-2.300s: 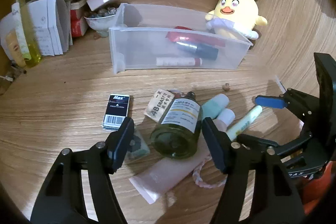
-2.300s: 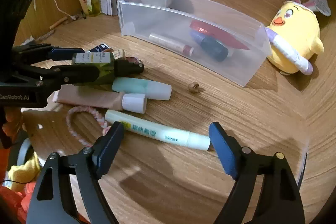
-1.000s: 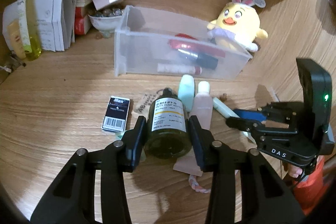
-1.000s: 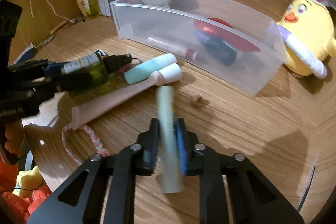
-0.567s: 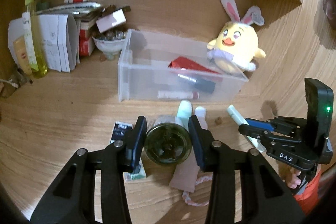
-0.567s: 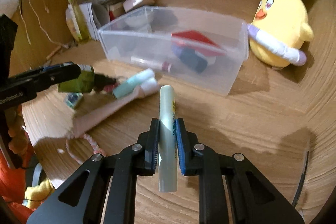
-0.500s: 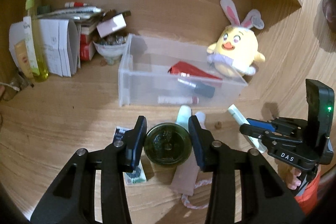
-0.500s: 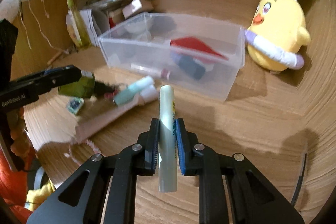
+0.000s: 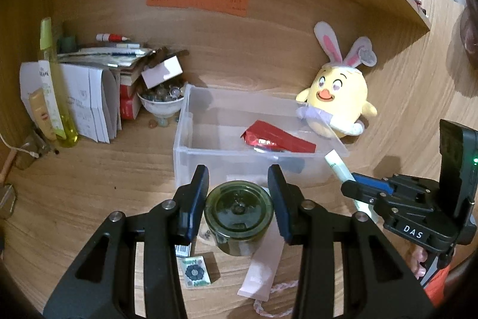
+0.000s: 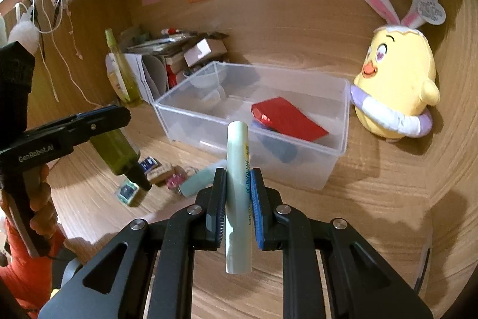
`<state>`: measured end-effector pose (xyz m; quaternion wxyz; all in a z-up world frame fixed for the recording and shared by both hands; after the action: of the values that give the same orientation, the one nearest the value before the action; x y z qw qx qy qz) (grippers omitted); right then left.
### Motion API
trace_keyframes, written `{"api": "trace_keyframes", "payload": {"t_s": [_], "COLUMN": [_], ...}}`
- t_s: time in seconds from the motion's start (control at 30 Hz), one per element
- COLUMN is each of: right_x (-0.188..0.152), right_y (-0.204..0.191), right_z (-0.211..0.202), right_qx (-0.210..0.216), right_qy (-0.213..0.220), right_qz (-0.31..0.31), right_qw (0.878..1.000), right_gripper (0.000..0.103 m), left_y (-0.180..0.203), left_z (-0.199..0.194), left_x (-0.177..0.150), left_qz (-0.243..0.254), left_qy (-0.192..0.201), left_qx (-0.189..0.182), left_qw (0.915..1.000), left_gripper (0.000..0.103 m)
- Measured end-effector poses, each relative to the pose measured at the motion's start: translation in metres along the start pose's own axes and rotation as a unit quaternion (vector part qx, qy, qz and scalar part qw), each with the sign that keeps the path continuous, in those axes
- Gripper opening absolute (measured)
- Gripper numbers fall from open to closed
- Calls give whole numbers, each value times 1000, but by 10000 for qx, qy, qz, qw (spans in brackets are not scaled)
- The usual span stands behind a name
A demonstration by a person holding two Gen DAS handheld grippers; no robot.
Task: Organize objects
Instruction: 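Carry both items over the clear bin and open both grippers to drop them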
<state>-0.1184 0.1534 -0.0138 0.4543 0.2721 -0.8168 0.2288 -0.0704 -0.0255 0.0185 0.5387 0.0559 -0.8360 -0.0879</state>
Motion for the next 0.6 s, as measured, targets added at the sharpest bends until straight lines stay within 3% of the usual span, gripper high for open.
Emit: {"api": "trace_keyframes", "payload": {"t_s": [0.6], "right_x": [47], "right_y": [1], "right_z": [10], "right_qx": [7], "right_qy": [310], "right_qz": [-125], "right_qw": [9994], "right_gripper": [14], "left_y": [6], "left_z": [0], "left_x": [46], "left_qz": [-56], "left_qy": [345], "left_qx": [-31], "left_qw": [9994], "left_gripper": [41]}}
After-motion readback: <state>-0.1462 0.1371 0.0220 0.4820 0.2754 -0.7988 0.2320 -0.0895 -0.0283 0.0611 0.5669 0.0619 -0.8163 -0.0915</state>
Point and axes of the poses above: each gripper's, at about its wrist camera, not at the fingertips, and z roughly the way its jaws point, y to its right, x to its top, the point moved 2 cm from there along z, roughly the way its jaws point, and after that the axes turned 10 degrees about y, right-handed, at the moved point
